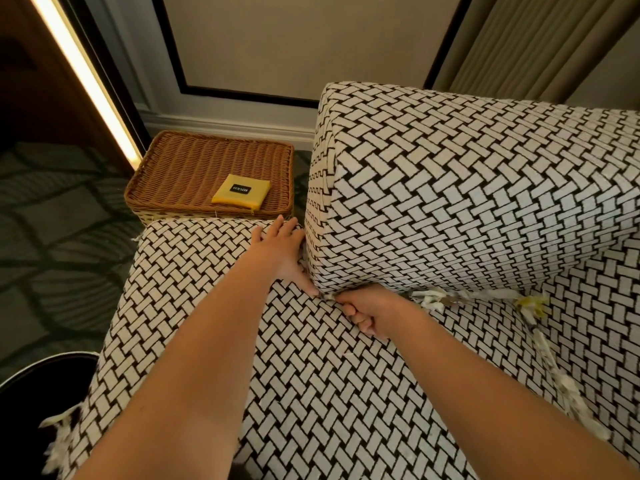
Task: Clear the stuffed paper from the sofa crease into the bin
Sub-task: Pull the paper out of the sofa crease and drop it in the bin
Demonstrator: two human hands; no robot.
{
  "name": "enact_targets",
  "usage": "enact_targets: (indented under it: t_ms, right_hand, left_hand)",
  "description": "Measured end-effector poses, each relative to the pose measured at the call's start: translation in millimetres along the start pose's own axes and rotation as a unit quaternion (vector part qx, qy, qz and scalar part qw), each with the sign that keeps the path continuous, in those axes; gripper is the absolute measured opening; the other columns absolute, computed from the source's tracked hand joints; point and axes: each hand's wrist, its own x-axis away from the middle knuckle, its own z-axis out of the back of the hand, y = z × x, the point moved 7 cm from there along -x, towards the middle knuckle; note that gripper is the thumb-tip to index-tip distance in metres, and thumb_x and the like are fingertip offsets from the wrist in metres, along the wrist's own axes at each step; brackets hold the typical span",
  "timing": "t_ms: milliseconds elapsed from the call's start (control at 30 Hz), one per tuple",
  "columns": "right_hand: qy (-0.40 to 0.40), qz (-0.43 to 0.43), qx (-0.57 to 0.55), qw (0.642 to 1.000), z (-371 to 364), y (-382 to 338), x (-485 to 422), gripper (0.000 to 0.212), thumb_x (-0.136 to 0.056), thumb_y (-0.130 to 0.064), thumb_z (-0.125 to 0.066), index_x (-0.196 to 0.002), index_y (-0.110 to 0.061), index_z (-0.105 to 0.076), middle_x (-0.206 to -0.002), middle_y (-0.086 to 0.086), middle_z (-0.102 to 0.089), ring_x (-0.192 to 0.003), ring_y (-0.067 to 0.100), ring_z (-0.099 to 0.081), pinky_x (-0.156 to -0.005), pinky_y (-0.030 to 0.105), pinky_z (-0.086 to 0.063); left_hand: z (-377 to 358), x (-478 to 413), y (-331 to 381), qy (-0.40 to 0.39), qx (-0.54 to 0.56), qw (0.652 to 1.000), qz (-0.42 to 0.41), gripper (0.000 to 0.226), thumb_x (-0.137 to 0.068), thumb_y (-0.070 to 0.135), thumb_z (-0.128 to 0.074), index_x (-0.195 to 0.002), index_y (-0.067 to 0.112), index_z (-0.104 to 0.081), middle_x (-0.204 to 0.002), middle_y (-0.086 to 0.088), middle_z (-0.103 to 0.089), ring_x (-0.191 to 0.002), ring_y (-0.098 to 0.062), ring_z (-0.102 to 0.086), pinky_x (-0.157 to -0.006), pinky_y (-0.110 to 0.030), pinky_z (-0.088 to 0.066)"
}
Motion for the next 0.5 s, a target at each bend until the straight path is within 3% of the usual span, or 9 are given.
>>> enact_targets:
  t_ms: [333,500]
  right_hand:
    - [0.028,-0.019,-0.006,0.999,-2.0,0.3,-0.9,0.032,-0.092,-0.017,-0.05,-0.06,-0.017,-0.046,-0.036,-0.008,-0.038,-0.026,0.003,-0.023,-0.032,0.013,-0.015]
    - [0.069,-0.007,-0.004,0.998,-0.7,-1.1,-3.2,0.027,-0.089,-0.013,-0.054,-0.063,-0.015,-0.047,-0.046,-0.003,-0.04,-0.025,0.004,-0.024,-0.03,0.013,-0.017]
  left_hand:
    - [8.9,-3.4,4.1,-0.017,-0.021,1.0,-0.01,0.126,-0.053,0.059,-0.077,-0.148,0.025,-0.002,-0.156,0.001,0.007,-0.142,-0.025,0.012,-0.112,-0.056,0.003]
    - [7.3,-2.5,7.1,-0.06,-0.078,0.995,0.017,0.128,-0.056,0.064,-0.074,-0.147,0.024,0.007,-0.154,0.001,0.018,-0.141,-0.025,0.018,-0.113,-0.056,0.001]
